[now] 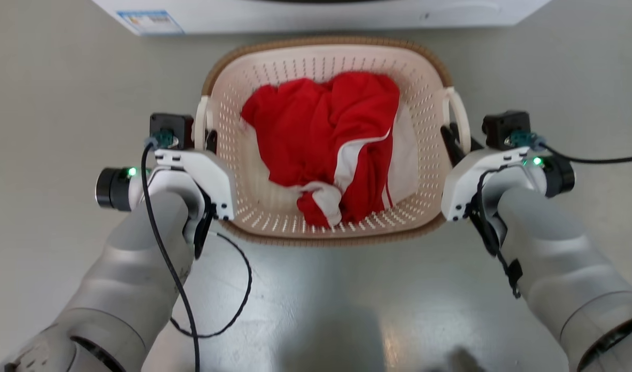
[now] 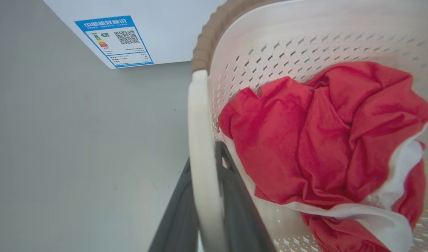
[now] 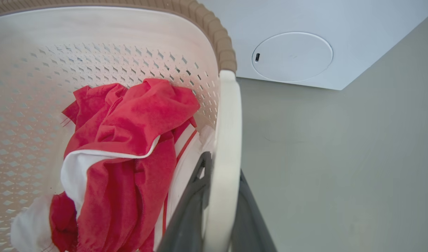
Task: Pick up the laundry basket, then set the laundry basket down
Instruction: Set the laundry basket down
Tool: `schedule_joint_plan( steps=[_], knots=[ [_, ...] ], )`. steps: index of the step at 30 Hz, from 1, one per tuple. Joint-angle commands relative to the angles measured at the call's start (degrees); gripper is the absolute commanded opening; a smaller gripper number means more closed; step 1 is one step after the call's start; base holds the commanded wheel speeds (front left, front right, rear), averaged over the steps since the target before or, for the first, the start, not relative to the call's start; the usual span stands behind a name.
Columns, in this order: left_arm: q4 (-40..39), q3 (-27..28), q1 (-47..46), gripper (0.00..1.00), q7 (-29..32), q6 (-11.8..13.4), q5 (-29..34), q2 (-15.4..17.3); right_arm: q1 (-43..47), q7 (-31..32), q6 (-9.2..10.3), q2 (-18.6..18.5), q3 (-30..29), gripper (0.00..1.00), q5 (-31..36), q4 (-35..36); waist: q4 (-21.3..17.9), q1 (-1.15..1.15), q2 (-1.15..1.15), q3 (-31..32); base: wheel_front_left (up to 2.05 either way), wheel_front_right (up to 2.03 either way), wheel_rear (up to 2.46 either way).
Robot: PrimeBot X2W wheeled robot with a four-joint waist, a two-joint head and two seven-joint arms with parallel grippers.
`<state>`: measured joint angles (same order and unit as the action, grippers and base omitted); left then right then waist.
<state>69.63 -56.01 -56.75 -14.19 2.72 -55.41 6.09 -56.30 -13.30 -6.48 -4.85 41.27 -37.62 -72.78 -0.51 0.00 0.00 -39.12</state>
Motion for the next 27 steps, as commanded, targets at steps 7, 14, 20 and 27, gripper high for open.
schedule_joint_plan(
  steps=[7, 14, 20, 27],
  knots=[
    [-3.73, 3.05, -3.61, 0.0, -0.8, 0.74, 3.76, 1.03, -2.68, -1.63, -1.01, 1.97, -1.67, 0.0, 3.33, -0.18, 0.23, 0.0, 0.0, -7.47, 0.0, 0.0, 0.0],
    [-5.16, 5.75, -4.97, 0.0, -0.8, 0.97, 6.52, 1.21, -5.49, -1.68, -1.01, 1.84, -5.9, 0.0, 7.49, -0.02, 0.39, 0.0, 0.0, -11.13, 0.0, 0.0, 0.0],
    [-6.09, 8.23, -4.65, 0.0, -0.8, 0.83, 8.73, 1.37, -4.63, -1.69, -1.01, 1.86, -9.68, 0.0, 11.33, 1.26, 0.4, 0.0, 0.0, -12.15, 0.0, 0.0, 0.0],
    [-6.15, 10.56, -4.14, 0.0, -0.81, 0.47, 11.15, 1.34, -3.37, -1.69, -1.01, 1.93, -13.4, 0.0, 14.99, 2.51, 0.23, 0.0, 0.0, -12.76, 0.0, 0.0, 0.0]
  ],
)
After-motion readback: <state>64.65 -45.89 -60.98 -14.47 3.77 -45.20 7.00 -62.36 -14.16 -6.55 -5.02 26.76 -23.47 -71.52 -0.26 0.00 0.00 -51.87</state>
